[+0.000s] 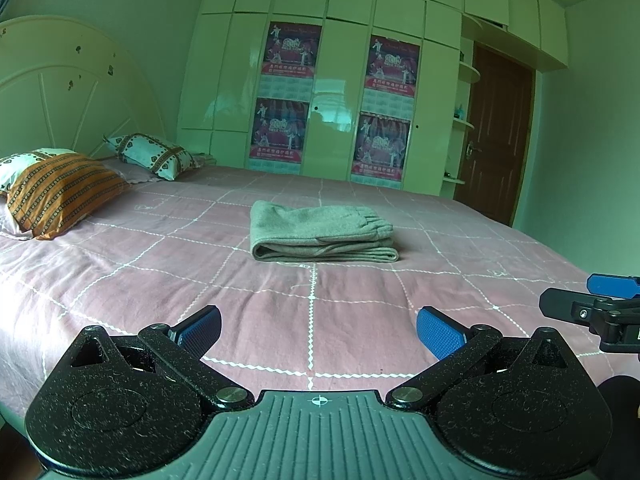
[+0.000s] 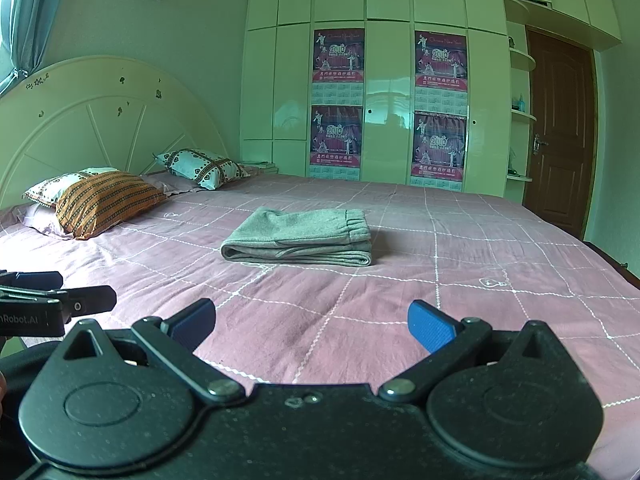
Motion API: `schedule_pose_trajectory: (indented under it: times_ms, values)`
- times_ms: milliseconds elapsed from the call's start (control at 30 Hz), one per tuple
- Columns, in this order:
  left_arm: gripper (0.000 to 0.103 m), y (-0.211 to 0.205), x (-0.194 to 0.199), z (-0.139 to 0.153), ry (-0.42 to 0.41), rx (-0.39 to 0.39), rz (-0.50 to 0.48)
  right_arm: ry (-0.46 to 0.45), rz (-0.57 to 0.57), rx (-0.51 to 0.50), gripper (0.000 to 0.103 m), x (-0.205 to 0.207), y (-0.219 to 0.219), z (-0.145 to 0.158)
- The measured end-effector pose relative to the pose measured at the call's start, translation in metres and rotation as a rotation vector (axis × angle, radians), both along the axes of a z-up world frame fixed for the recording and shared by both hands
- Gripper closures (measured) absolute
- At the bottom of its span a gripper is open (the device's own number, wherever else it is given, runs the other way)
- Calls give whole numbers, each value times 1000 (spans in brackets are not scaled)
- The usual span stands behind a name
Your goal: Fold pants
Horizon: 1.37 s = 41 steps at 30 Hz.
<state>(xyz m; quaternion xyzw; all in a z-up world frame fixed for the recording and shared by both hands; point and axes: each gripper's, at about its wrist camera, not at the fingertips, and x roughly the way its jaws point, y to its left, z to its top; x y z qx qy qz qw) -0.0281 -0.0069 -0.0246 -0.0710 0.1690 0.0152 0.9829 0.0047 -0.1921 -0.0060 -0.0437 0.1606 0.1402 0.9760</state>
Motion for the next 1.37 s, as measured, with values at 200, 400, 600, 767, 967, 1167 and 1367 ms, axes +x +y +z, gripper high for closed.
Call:
schedule_pose_trajectory:
  times_ms: [200, 400, 600, 767, 967, 1167, 1367]
  values:
    - [0, 0, 0, 0, 1, 4, -3, 0, 0, 0, 6, 0, 0, 0]
    - [0, -1, -1, 0, 2, 3, -5, 1, 1, -1, 6, 0, -1, 0]
    - [0, 0, -1, 0, 3, 3, -6, 1, 1, -1, 6, 0, -1, 1]
    - [0, 1, 1, 0, 5, 3, -6, 1, 3, -3, 6, 1, -2, 0]
    - [0, 2, 1, -1, 7, -8, -25, 2, 3, -4, 6, 1, -2, 0]
    - [0, 5, 1, -3, 4, -21, -39, 1, 4, -4, 6, 1, -4, -1]
    - [0, 4, 1, -3, 3, -11, -49, 1, 6, -5, 6, 2, -4, 0]
